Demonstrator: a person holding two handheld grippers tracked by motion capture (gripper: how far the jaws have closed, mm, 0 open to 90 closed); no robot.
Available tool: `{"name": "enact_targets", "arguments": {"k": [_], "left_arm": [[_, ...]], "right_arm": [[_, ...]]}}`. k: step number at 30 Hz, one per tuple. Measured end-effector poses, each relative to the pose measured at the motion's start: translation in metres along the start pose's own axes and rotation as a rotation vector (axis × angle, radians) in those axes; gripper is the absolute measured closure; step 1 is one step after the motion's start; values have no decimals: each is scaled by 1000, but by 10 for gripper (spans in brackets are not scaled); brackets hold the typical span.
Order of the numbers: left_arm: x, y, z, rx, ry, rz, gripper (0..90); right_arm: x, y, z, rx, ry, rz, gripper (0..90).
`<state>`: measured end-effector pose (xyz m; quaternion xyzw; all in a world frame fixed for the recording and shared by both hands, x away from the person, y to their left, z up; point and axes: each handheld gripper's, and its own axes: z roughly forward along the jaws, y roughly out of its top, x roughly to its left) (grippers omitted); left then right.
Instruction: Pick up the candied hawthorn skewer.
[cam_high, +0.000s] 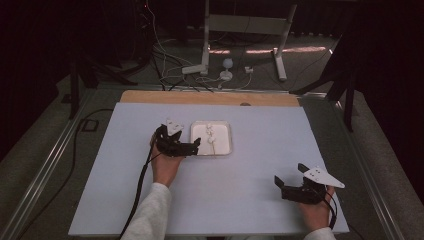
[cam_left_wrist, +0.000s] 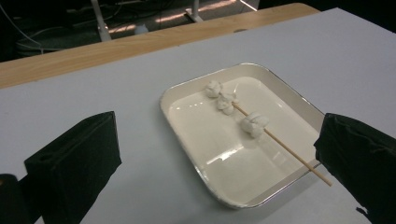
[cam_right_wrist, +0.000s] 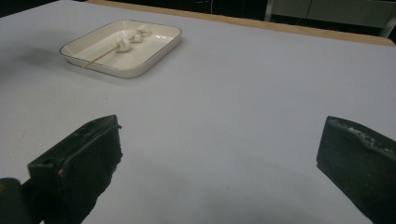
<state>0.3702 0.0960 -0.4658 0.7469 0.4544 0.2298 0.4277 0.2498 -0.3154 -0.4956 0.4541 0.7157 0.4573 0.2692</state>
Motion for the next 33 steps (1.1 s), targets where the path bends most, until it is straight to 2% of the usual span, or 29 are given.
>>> {"name": "enact_targets", "arguments": {"k": [10,19,26,30,33], "left_arm": [[-22,3,33,49,-1,13,4],[-34,-3,53,88,12,13,5],[-44,-10,71,165,18,-22,24],[-49,-10,77,205,28,-12,30],[-50,-11,80,238,45,-6,99]], "right_arm": [[1,0,1,10,0,-14,0],[1,0,1,15,7,-12,0],[1,0,2,18,10,-12,0],[1,-1,2,19,12,-14,0],[1,-1,2,21,14,-14,0]]}}
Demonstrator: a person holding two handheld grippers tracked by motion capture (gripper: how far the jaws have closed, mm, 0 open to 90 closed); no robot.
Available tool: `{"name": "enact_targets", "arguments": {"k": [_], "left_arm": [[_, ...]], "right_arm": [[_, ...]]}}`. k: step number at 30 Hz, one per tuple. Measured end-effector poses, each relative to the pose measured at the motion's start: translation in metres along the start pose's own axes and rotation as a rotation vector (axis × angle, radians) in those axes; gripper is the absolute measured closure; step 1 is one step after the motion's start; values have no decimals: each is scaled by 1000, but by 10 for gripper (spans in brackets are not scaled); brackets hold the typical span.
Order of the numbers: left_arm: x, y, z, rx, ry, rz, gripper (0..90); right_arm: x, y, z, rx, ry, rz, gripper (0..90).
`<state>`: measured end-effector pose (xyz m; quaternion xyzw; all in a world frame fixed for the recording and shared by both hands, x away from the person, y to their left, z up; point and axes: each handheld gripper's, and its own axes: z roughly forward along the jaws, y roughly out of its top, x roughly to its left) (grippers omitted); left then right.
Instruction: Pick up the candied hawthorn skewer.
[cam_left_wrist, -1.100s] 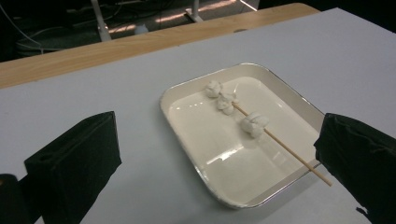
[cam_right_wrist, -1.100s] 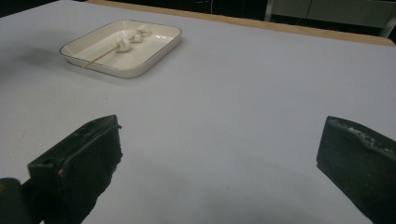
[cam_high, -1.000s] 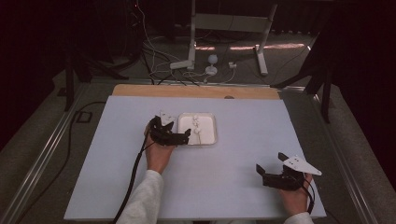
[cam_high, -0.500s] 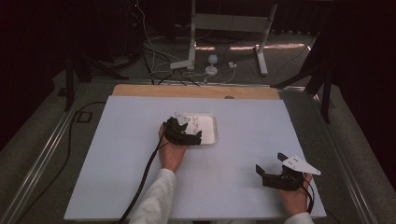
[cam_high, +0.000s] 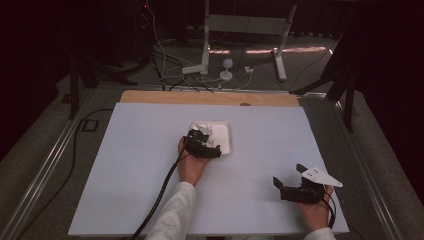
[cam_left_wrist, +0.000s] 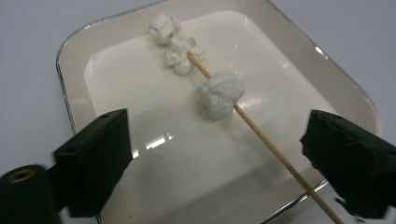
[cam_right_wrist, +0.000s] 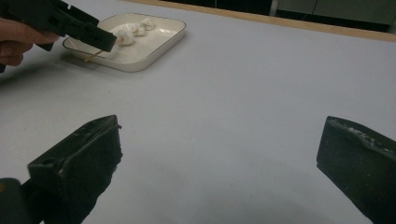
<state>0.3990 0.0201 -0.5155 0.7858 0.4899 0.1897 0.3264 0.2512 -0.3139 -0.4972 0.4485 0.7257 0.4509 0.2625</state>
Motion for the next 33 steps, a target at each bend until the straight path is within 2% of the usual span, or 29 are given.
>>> {"name": "enact_targets", "arguments": {"k": [2,3,5,9,12,13,14,15,16,19,21,26,30,32,33], "left_arm": [[0,-1,0,24,25,10,194],[2,-1,0,36,24,12,232],[4,-3,-1,49,-3,13,378],[8,-2,-6,76,3,23,592],[11,-2,-8,94,2,27,718],[11,-1,-9,103,1,31,718],[12,-1,-10,111,3,27,756],[14,-1,-11,120,-1,24,836],[14,-1,-11,120,-1,24,866],[18,0,-11,125,-20,6,891],[19,-1,-11,126,-17,7,894],[23,0,-19,102,-37,-3,896],[25,1,-36,64,-78,18,895],[26,1,-39,57,-81,20,895],[30,-1,-46,41,-97,12,895]], "right_arm": [[0,0,0,1,1,0,0],[0,0,0,2,2,0,0],[0,0,0,2,2,0,0],[0,0,0,3,2,0,0],[1,0,1,5,3,0,0],[1,0,1,5,3,0,0],[1,0,1,5,4,-1,0],[1,0,1,9,5,-1,0],[1,0,1,9,5,-3,0],[1,-1,2,9,5,-5,0],[1,-1,2,10,6,-5,0],[-1,-1,1,11,9,1,0],[-1,-1,-1,1,6,10,0],[-1,-1,0,1,4,10,0],[-1,-1,0,2,4,8,0]]}}
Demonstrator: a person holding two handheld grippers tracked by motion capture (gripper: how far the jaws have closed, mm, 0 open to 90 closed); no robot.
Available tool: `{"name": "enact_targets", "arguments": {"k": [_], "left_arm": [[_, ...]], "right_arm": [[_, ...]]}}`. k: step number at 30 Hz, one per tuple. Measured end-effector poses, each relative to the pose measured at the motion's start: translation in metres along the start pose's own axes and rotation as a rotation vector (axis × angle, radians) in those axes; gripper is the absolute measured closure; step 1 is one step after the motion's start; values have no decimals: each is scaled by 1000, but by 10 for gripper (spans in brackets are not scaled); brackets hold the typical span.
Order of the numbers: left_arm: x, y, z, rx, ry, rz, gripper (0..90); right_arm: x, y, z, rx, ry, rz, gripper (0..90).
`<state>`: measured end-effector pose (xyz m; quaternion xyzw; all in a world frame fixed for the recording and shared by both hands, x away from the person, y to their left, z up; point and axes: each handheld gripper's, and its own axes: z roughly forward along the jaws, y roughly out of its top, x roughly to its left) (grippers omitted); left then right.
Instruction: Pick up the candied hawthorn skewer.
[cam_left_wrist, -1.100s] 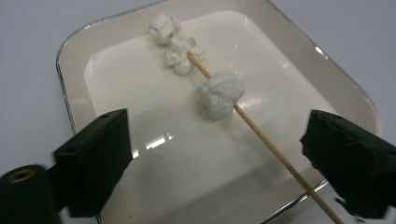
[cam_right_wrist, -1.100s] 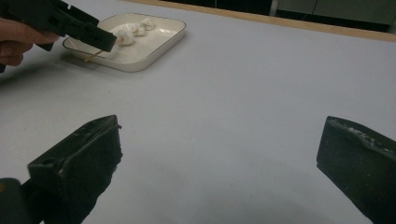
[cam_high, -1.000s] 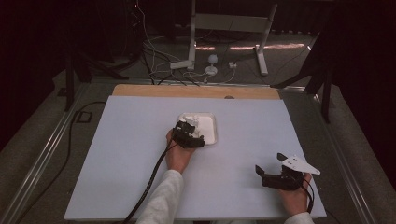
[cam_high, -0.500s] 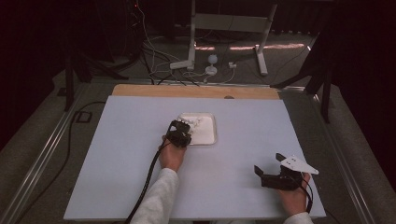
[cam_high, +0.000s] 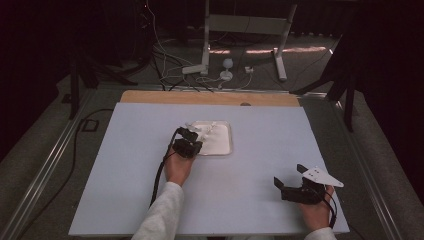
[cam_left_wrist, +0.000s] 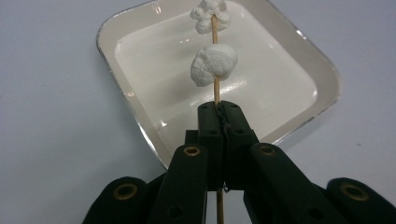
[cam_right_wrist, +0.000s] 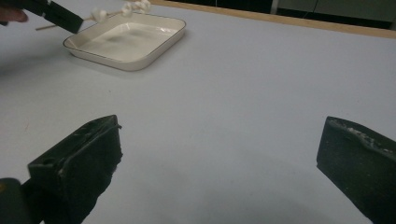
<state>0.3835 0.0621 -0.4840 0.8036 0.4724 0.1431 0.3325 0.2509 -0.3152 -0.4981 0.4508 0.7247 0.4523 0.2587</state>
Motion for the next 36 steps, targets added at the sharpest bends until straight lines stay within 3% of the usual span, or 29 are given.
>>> {"name": "enact_targets", "arguments": {"k": [11,17,24,27,32,36], "left_arm": [[13,-14,-37,-99,-62,-7,895],[17,-34,-63,-176,-96,-30,895],[17,-47,-77,-193,-104,3,895],[18,-55,-83,-201,-103,14,895],[20,-63,-90,-201,-104,13,894],[20,-69,-95,-207,-109,26,895]], "right_arm": [[3,2,-2,-45,9,-8,0],[4,8,-5,-82,17,-12,0],[9,25,-2,-118,49,-30,0],[15,42,4,-134,50,-74,0],[21,60,15,-148,75,-62,0],[27,73,21,-152,87,-86,0]]}}
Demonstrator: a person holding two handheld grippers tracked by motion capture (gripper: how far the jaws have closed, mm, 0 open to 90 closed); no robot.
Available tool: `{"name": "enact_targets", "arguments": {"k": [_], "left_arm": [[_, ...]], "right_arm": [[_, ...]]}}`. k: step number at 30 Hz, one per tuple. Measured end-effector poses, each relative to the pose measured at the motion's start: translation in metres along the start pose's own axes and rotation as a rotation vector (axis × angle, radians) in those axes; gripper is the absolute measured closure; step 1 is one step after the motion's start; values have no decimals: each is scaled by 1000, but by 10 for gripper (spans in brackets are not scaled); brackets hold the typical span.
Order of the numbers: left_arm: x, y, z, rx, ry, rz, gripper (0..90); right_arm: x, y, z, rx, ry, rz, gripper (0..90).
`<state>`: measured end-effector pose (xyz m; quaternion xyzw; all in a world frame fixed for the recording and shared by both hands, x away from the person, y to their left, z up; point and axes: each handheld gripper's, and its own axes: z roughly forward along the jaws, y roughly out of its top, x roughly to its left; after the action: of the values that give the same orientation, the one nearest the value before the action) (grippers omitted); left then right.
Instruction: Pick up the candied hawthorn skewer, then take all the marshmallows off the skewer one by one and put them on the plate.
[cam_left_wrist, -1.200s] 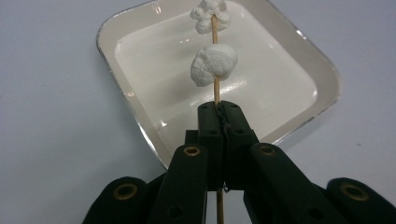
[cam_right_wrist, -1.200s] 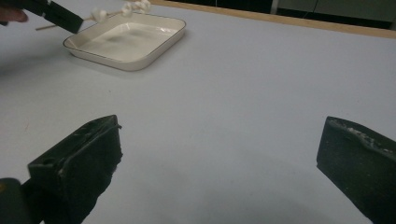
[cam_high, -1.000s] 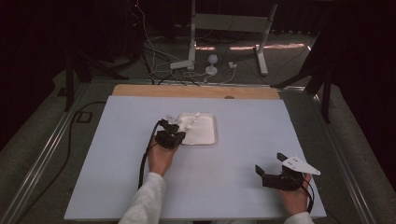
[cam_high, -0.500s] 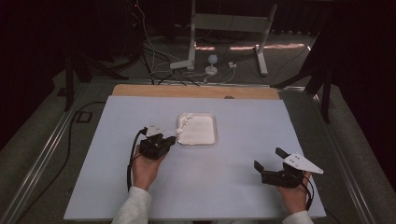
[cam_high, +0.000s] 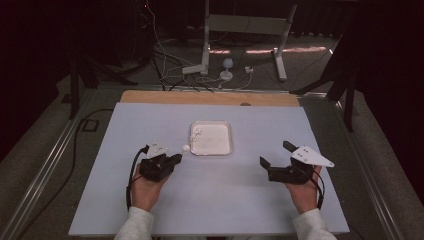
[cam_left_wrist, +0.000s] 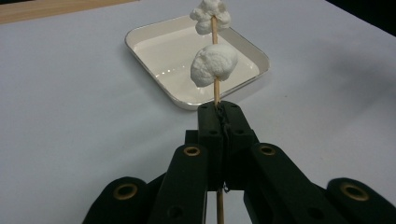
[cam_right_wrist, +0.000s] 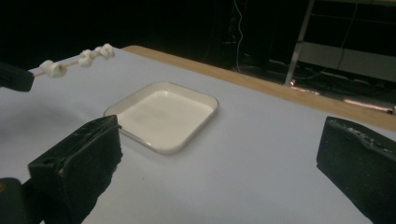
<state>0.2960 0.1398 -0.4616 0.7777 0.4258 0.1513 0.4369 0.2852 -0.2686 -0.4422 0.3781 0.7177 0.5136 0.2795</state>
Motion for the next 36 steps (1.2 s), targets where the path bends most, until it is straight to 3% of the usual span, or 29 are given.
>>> {"name": "enact_targets", "arguments": {"k": [6,11,26,33,35,36], "left_arm": [[-1,-3,-8,-18,-11,5,895],[-2,-3,-9,-19,-18,15,895],[-5,-3,-5,-11,-40,21,895],[-10,-2,-3,-8,-51,31,895],[-11,-1,-2,-10,-53,31,895],[-11,-1,-2,-11,-54,33,895]], "right_arm": [[9,23,18,-3,29,-5,0],[20,45,38,-4,56,-48,0],[47,62,84,51,115,-97,0],[61,66,98,92,169,-111,84],[67,67,101,91,169,-128,132],[71,68,103,94,180,-140,211]]}}
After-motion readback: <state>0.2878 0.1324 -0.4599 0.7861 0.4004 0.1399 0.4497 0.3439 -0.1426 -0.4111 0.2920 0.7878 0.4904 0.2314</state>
